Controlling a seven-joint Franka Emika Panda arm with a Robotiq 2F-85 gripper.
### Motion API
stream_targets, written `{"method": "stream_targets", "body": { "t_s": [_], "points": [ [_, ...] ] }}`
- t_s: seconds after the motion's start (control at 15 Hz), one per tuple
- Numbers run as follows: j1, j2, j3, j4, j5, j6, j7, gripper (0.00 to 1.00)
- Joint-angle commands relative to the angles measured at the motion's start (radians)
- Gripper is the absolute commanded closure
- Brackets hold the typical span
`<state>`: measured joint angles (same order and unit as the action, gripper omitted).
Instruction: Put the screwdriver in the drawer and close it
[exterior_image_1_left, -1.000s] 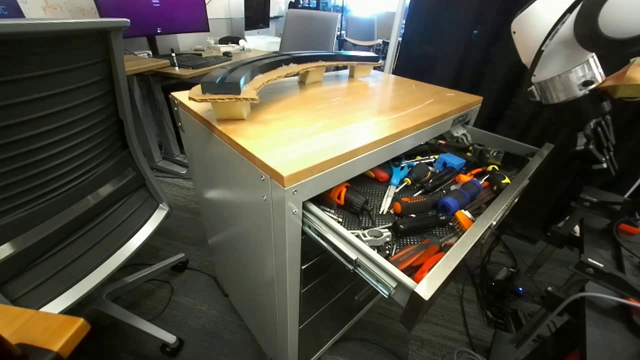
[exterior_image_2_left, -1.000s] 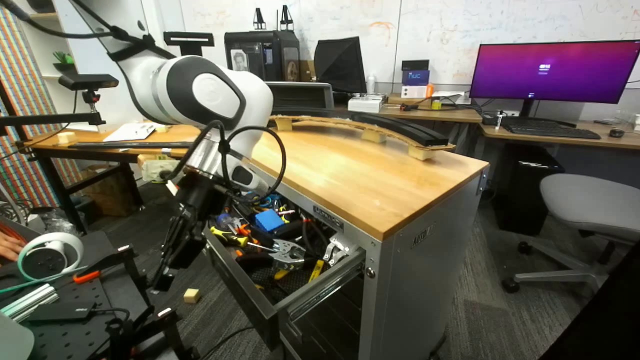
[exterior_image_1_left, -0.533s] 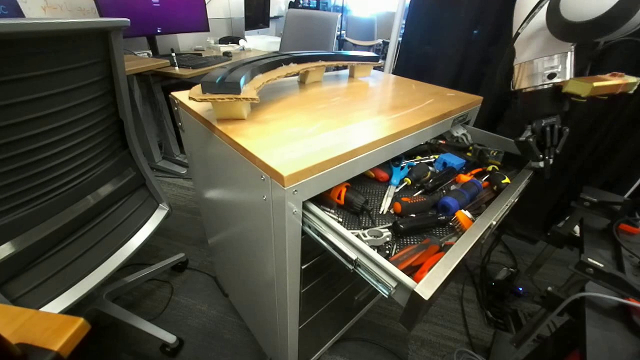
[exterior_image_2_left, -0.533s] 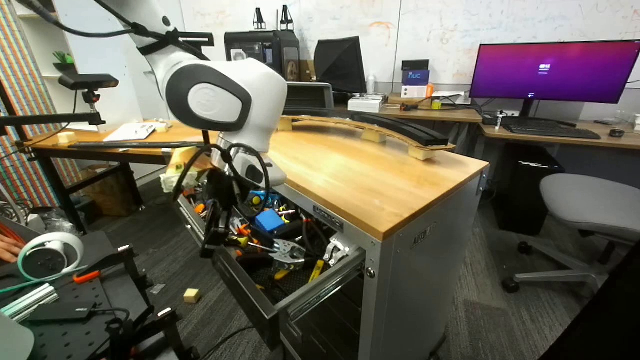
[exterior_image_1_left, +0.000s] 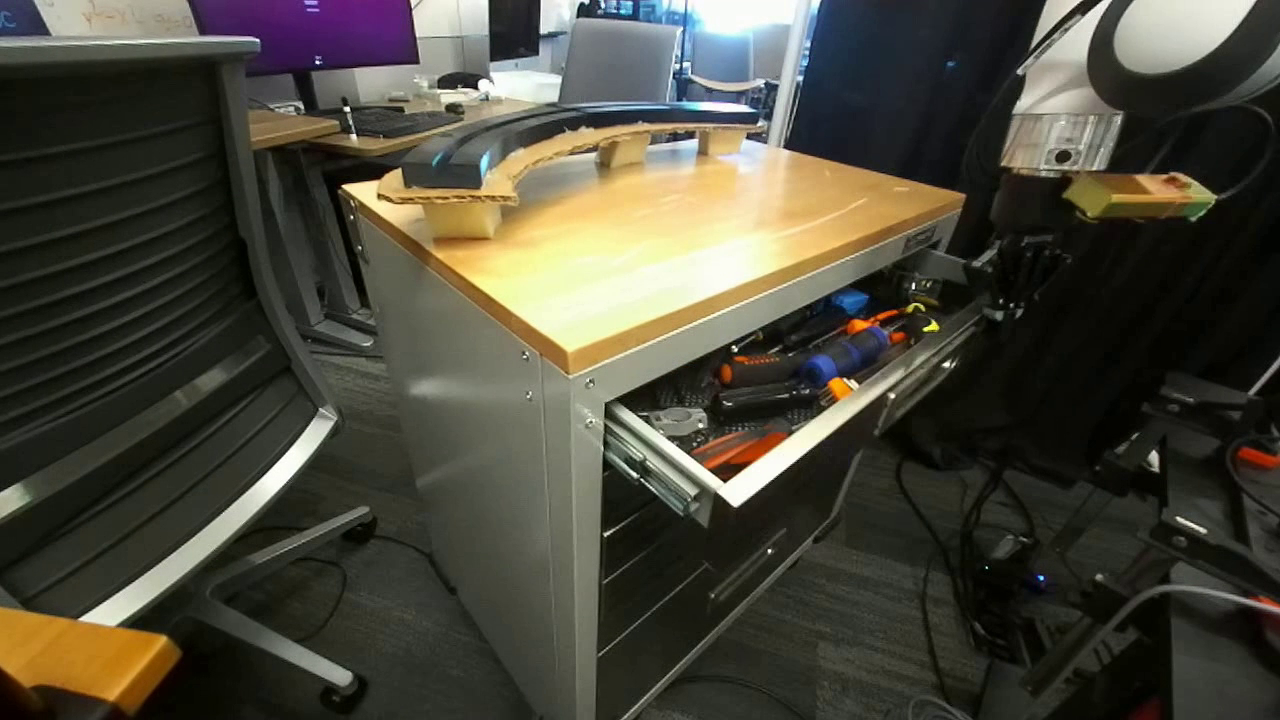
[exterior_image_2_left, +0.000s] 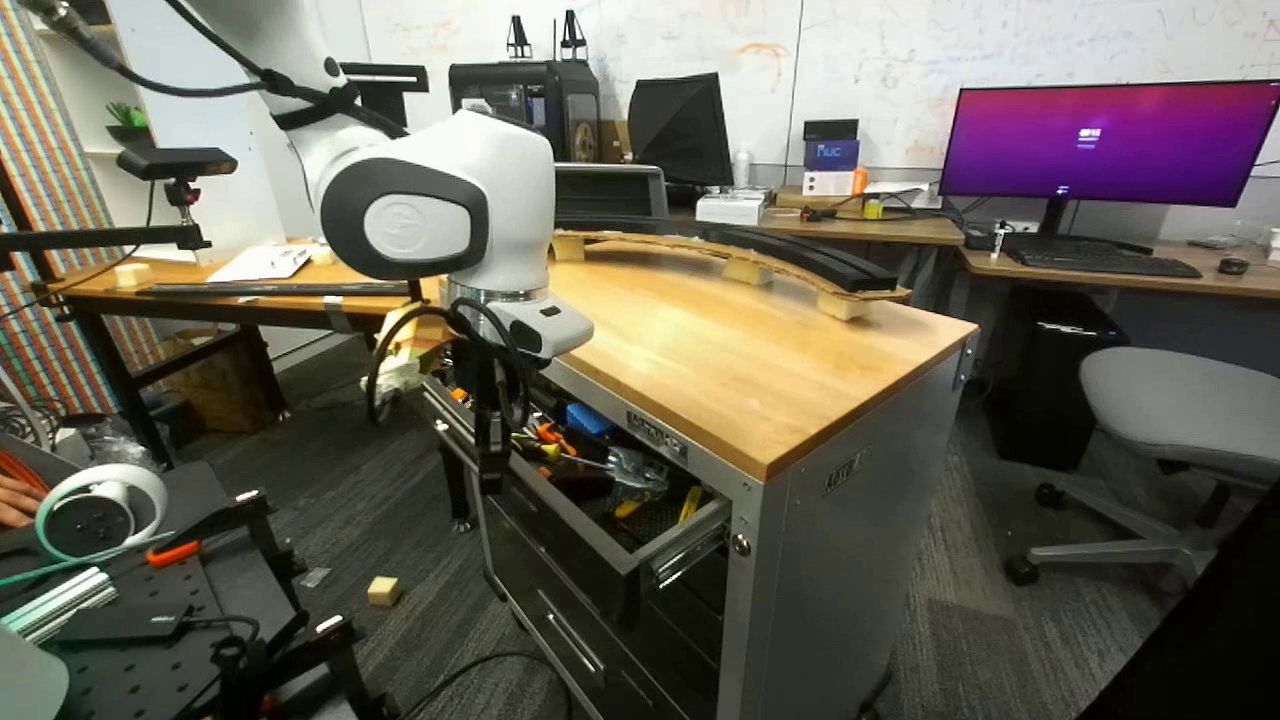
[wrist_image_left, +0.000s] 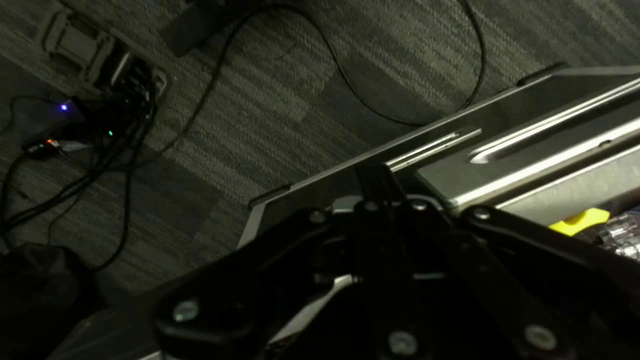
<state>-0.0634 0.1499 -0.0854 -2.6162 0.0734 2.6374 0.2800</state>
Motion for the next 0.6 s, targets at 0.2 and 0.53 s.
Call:
{"method": "stream_targets", "body": {
  "t_s": [0.2, 0.53],
  "points": [
    [0.225, 0.17, -0.175, 0.132, -0.429, 0.235, 0.449, 0.93],
    [0.535, 0.21, -0.485, 0.159, -0.733, 0.368, 0.842, 0.93]
  ]
}}
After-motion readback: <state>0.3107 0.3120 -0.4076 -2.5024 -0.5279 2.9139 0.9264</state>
